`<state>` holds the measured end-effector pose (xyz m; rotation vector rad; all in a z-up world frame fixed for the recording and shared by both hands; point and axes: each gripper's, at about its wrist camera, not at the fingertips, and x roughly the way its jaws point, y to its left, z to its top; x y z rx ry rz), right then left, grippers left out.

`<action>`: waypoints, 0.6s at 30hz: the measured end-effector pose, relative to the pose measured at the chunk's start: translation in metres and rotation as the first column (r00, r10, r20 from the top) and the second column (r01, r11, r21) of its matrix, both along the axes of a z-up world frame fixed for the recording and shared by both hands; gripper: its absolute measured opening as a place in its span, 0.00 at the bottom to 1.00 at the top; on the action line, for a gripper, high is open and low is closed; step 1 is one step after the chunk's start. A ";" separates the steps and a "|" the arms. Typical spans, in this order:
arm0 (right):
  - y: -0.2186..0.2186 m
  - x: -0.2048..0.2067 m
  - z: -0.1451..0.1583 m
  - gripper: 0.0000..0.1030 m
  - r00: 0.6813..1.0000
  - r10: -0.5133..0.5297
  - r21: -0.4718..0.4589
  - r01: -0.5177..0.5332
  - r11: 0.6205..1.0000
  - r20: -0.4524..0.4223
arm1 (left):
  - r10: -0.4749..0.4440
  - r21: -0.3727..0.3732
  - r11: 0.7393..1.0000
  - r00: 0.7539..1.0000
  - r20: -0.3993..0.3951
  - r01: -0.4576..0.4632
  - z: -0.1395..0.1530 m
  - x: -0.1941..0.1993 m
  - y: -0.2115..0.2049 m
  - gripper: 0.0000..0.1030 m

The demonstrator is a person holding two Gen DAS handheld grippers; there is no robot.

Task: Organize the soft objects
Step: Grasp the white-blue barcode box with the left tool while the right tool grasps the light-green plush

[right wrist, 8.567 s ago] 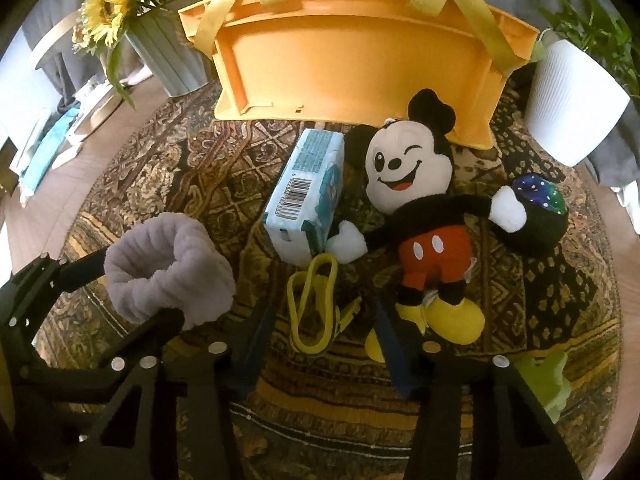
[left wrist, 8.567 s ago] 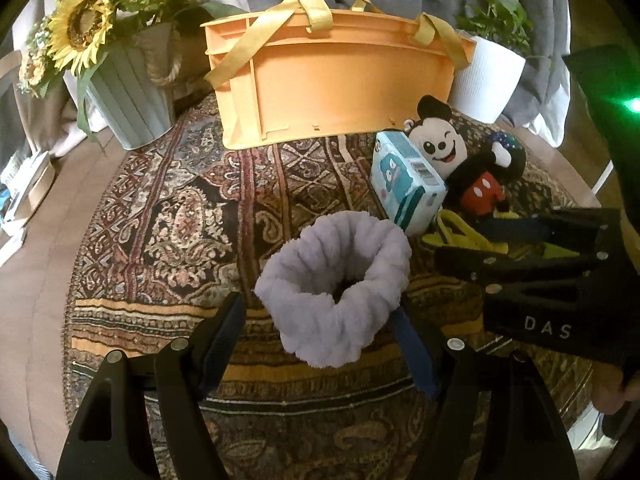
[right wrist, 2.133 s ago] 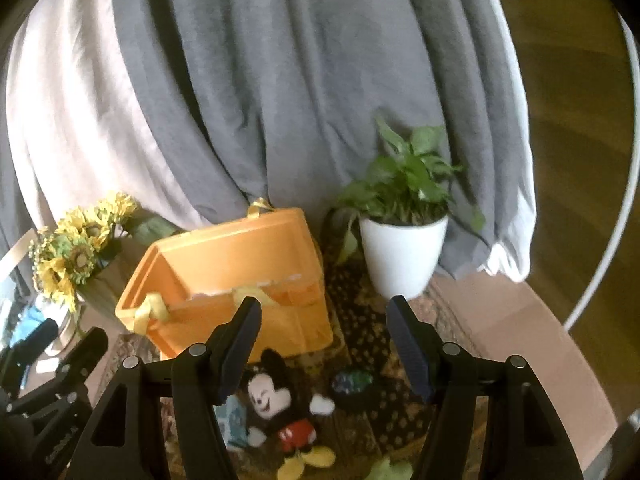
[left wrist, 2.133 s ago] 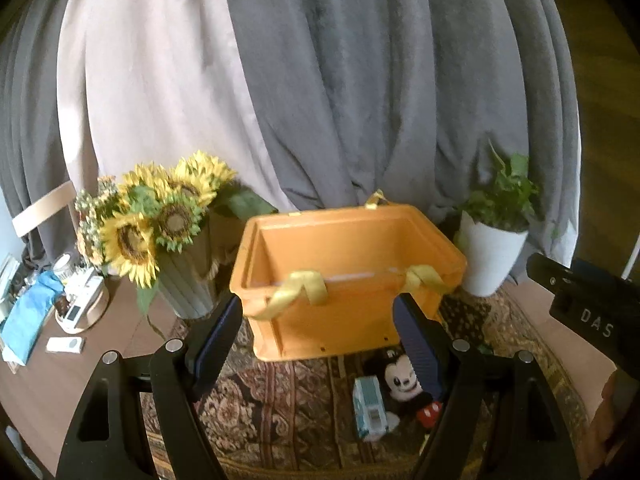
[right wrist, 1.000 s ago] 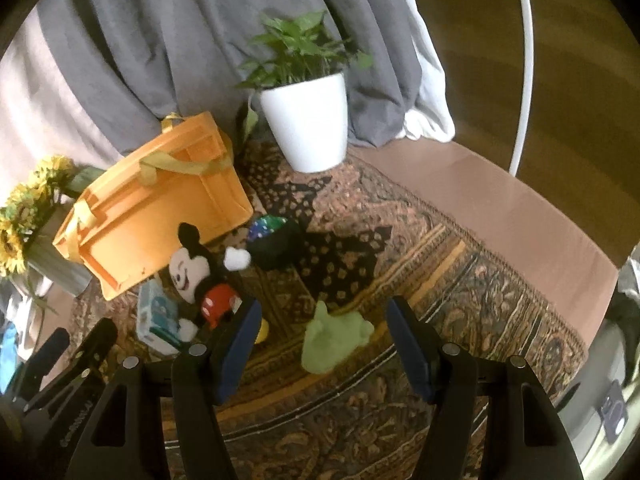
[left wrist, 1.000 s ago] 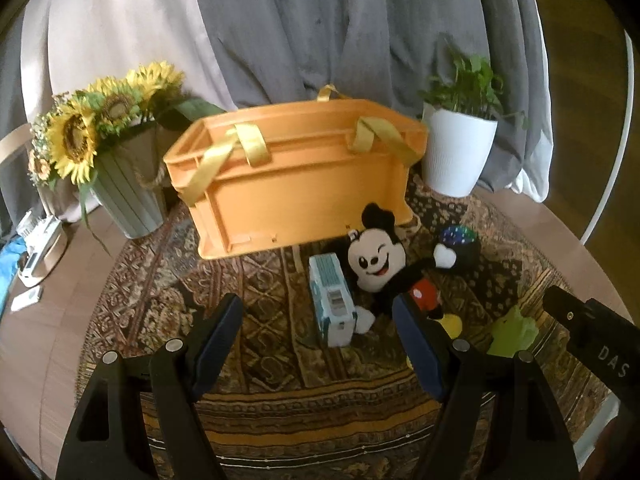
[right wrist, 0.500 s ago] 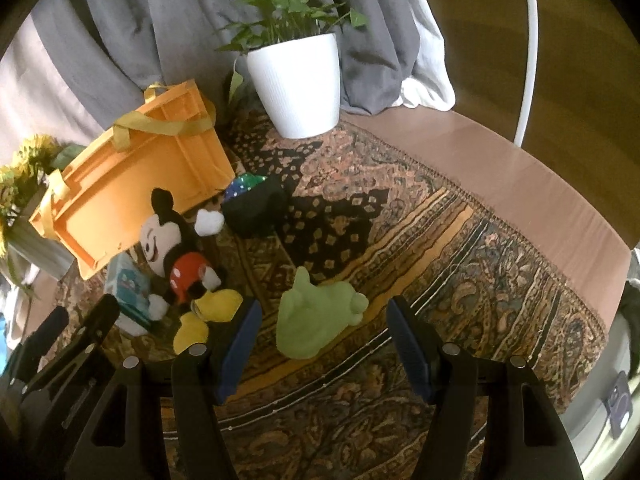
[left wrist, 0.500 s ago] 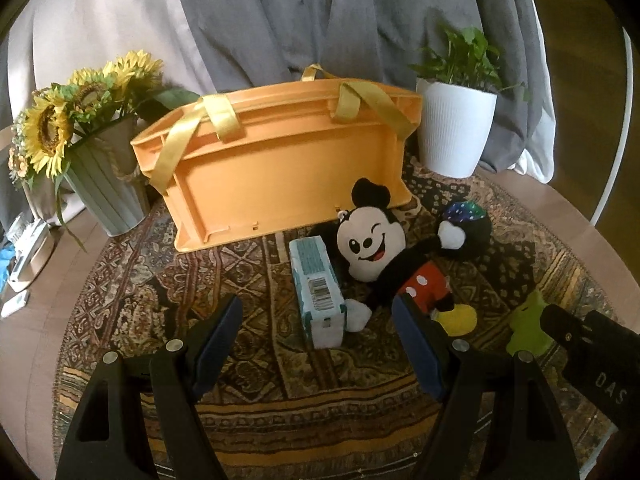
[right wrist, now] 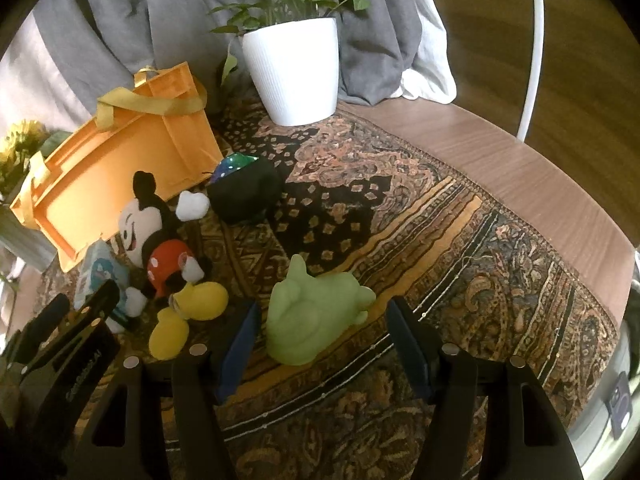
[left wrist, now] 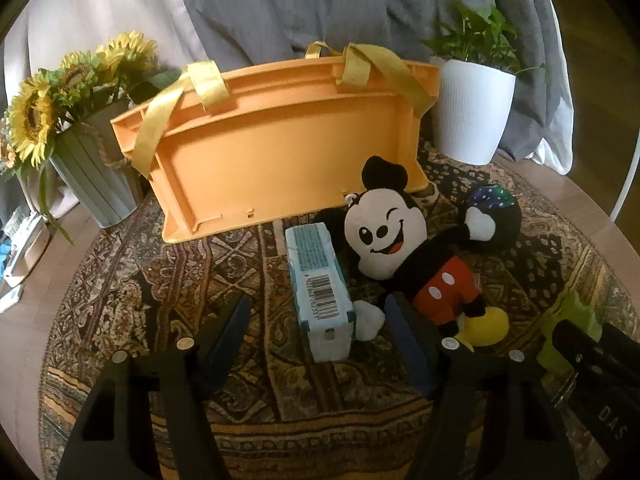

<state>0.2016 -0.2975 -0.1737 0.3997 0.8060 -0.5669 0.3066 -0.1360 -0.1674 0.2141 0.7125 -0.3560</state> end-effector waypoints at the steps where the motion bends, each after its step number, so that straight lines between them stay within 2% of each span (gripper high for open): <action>1: 0.000 0.001 -0.001 0.63 1.000 -0.002 -0.002 0.002 1.000 -0.002 | 0.001 -0.001 1.000 1.000 -0.004 -0.001 -0.002 0.001 0.000 0.61; 6: -0.004 0.004 -0.002 0.57 1.000 -0.008 -0.003 0.008 1.000 -0.010 | -0.007 -0.006 1.000 0.999 -0.045 0.007 -0.008 0.009 -0.003 0.50; 8: -0.003 0.005 -0.002 0.54 1.000 0.000 0.000 0.000 1.000 -0.008 | -0.009 -0.003 1.000 0.998 -0.054 0.009 -0.010 0.011 -0.004 0.43; 10: -0.001 0.007 -0.002 0.54 1.000 0.008 -0.020 -0.008 1.000 -0.020 | -0.008 0.003 1.000 0.998 -0.060 0.008 -0.011 0.012 -0.005 0.31; 18: 0.001 0.009 0.005 0.53 0.999 0.030 -0.032 -0.032 0.999 -0.034 | -0.017 0.017 1.000 0.998 -0.065 0.018 -0.010 0.013 -0.001 0.27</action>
